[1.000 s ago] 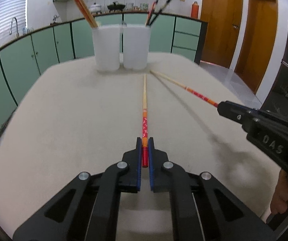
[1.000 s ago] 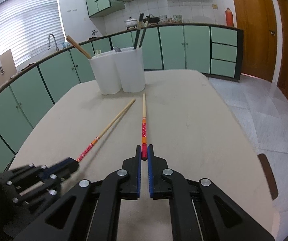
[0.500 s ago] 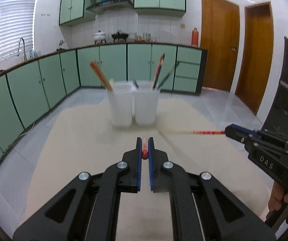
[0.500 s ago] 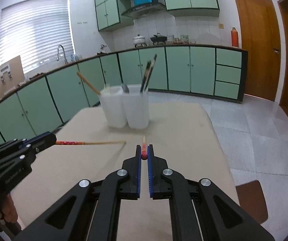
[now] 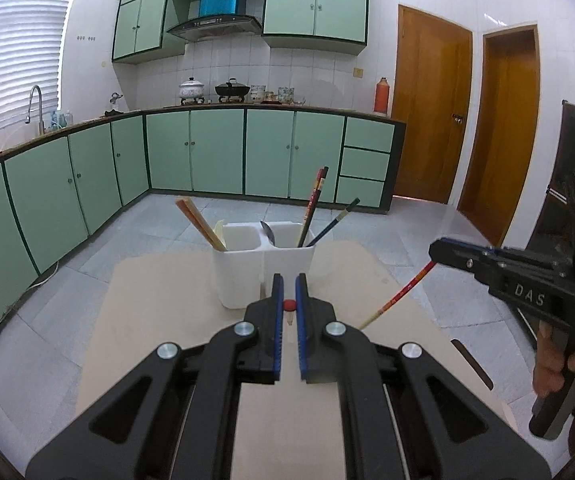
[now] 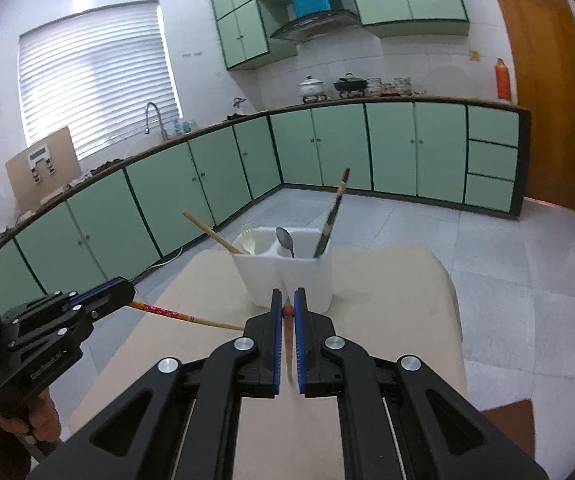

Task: Organize utensils
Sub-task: 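Lower both red-patterned chopsticks into the white holder with both tools and open them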

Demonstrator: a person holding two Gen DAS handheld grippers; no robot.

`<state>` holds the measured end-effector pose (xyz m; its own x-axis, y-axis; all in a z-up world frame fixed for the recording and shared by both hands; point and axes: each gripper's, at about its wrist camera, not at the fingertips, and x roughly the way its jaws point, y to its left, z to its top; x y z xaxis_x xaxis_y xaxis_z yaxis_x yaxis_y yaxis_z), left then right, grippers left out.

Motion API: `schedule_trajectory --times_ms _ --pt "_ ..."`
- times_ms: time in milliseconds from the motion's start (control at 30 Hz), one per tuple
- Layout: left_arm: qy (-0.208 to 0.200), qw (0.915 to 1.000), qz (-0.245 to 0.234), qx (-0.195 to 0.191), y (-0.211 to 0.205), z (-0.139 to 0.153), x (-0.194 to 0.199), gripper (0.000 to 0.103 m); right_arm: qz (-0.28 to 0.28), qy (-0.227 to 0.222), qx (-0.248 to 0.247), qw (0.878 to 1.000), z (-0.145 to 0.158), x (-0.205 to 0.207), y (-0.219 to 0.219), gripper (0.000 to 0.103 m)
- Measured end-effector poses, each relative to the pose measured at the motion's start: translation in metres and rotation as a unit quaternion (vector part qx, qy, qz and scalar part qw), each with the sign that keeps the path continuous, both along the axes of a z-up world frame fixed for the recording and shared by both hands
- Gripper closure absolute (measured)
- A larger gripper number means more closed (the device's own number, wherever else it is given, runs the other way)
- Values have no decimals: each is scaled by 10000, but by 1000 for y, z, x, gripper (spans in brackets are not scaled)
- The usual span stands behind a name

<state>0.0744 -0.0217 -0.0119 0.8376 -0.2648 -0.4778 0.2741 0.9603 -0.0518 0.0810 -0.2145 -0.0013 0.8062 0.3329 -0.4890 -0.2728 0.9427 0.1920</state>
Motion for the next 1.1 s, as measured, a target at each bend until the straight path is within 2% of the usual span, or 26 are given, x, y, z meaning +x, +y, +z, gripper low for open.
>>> schedule_trajectory --times_ms 233,467,733,900,1100 --pt "83 10000 -31 3 11 25 5 98 262 -184 -118 9994 22 11 11 97" --pt "-239 9996 70 -133 32 66 6 98 412 -498 39 9979 55 25 10 97" --pt "-544 9983 80 211 27 102 36 98 238 -1066 59 9940 112 64 10 97" --pt "-257 9990 -61 352 20 105 79 98 54 -1190 -14 9929 125 101 11 97" --pt "329 9984 -180 434 17 91 139 98 -56 -1120 -211 9935 109 145 21 97"
